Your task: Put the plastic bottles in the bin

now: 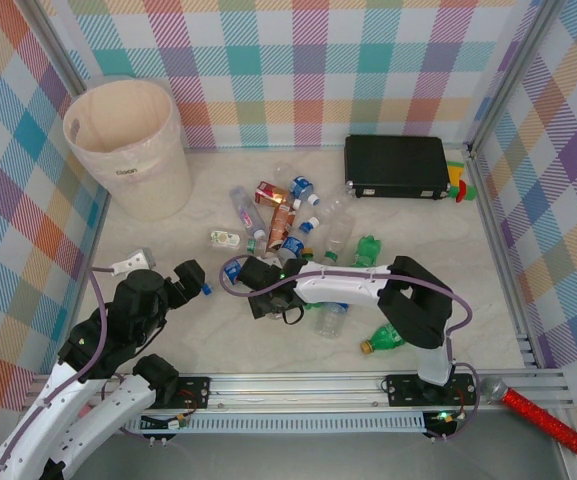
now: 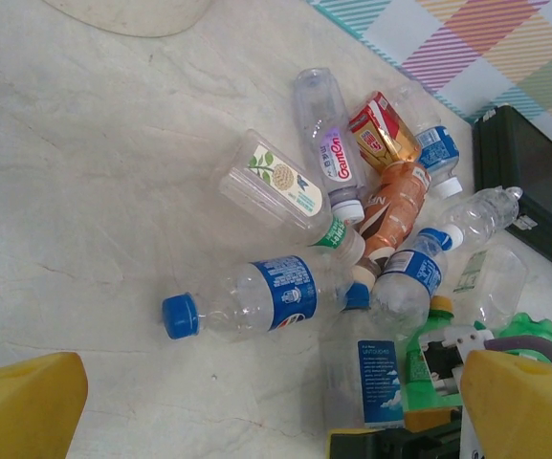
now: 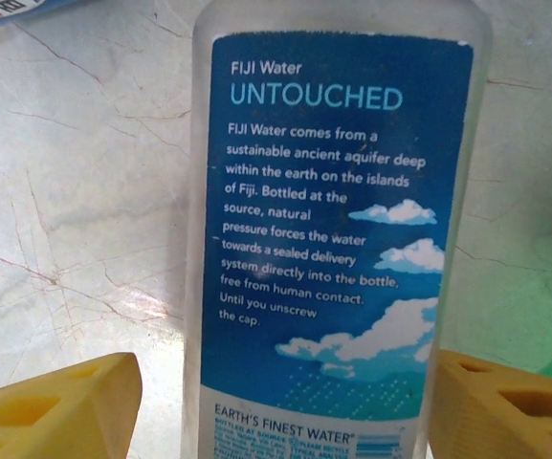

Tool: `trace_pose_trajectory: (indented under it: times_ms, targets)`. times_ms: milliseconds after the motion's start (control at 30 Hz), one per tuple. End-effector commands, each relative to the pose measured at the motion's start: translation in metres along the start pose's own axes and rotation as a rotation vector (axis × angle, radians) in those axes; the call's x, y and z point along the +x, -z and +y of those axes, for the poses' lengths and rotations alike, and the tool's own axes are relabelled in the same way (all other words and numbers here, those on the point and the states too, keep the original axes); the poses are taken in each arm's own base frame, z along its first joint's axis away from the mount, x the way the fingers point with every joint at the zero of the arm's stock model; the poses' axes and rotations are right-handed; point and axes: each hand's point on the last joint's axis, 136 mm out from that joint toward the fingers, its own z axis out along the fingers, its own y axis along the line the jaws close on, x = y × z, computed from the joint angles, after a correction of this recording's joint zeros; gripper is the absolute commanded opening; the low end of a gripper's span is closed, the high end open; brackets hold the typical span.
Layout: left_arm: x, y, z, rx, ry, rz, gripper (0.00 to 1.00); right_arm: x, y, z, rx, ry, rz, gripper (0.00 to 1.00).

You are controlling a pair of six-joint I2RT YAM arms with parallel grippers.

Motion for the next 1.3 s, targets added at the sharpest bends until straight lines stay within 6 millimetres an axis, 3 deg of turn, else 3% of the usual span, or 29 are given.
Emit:
trace_pose_trajectory:
  times_ms: [0, 533, 633, 933, 1267]
  targets:
    - [0.004, 0.001, 0.000, 0.003, -0.003, 0.015, 1.00, 0.009, -0.012, -0.005, 0.026, -0.003, 0.021, 0.73]
    - [0.010, 0.006, -0.006, 0.058, 0.020, 0.050, 1.00, 0.011, -0.014, -0.005, 0.034, 0.008, -0.017, 0.63]
    - [0.012, 0.005, -0.011, 0.079, 0.033, 0.068, 1.00, 0.007, 0.001, -0.002, 0.028, 0.030, -0.072, 0.56]
    - [0.025, -0.006, -0.039, 0.173, 0.133, 0.154, 1.00, -0.003, 0.054, -0.006, 0.001, 0.067, -0.254, 0.57]
    - [0.032, -0.024, -0.112, 0.430, 0.244, 0.283, 0.98, -0.010, 0.131, 0.009, -0.198, 0.216, -0.530, 0.57]
